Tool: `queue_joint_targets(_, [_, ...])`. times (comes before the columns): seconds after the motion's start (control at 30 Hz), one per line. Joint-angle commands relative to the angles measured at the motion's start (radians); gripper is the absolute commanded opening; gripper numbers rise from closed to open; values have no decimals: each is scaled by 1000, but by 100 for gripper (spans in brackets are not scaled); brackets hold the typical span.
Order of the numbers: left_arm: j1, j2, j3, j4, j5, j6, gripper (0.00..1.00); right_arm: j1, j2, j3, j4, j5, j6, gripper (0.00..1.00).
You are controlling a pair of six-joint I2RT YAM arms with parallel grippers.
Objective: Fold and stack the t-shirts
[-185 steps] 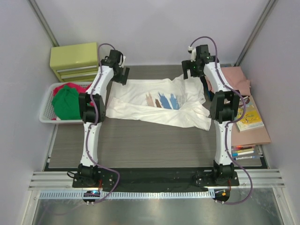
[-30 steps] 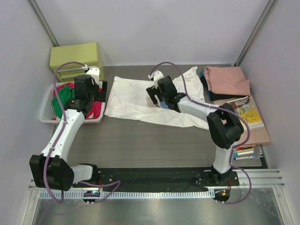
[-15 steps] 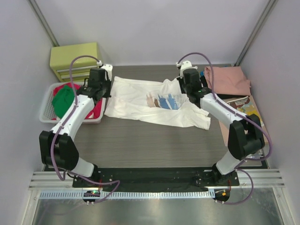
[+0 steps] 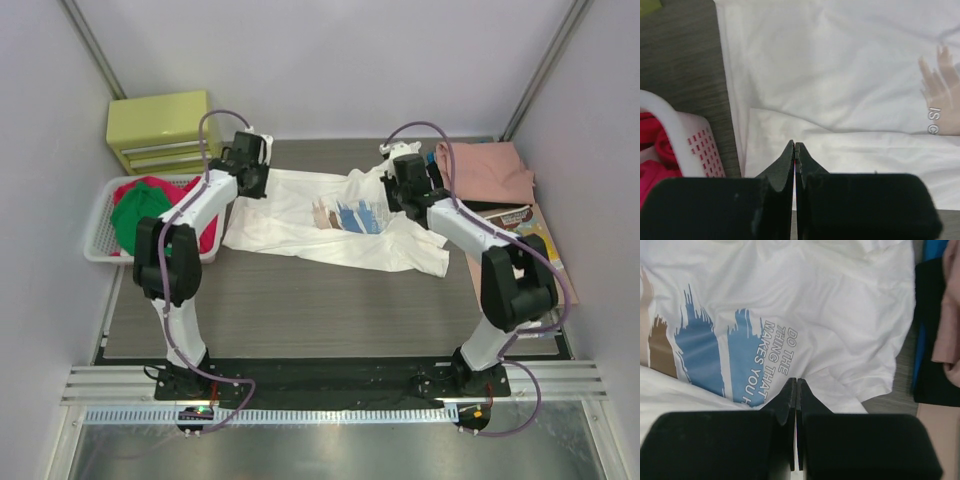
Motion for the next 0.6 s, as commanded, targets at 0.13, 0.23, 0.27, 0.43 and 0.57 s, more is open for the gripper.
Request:
queue_joint_targets(0.13, [5, 200, 179, -85, -1, -25, 0, -71, 188, 185, -50, -91, 66, 1])
queue_joint_targets(0.23, [5, 234, 187, -60, 1, -15, 0, -108, 214, 199, -51, -111, 86, 1])
queue_joint_targets(0.27, [5, 247, 187, -52, 1, -17, 0, -116, 219, 198, -53, -113, 86, 1])
queue_joint_targets(0.43, [7, 326, 236, -13, -19, -15, 0, -160, 269, 222, -47, -122, 93, 1])
queue_joint_targets(0.57, [11, 427, 369, -38, -15, -31, 0, -162, 346, 270, -68, -133, 109, 1])
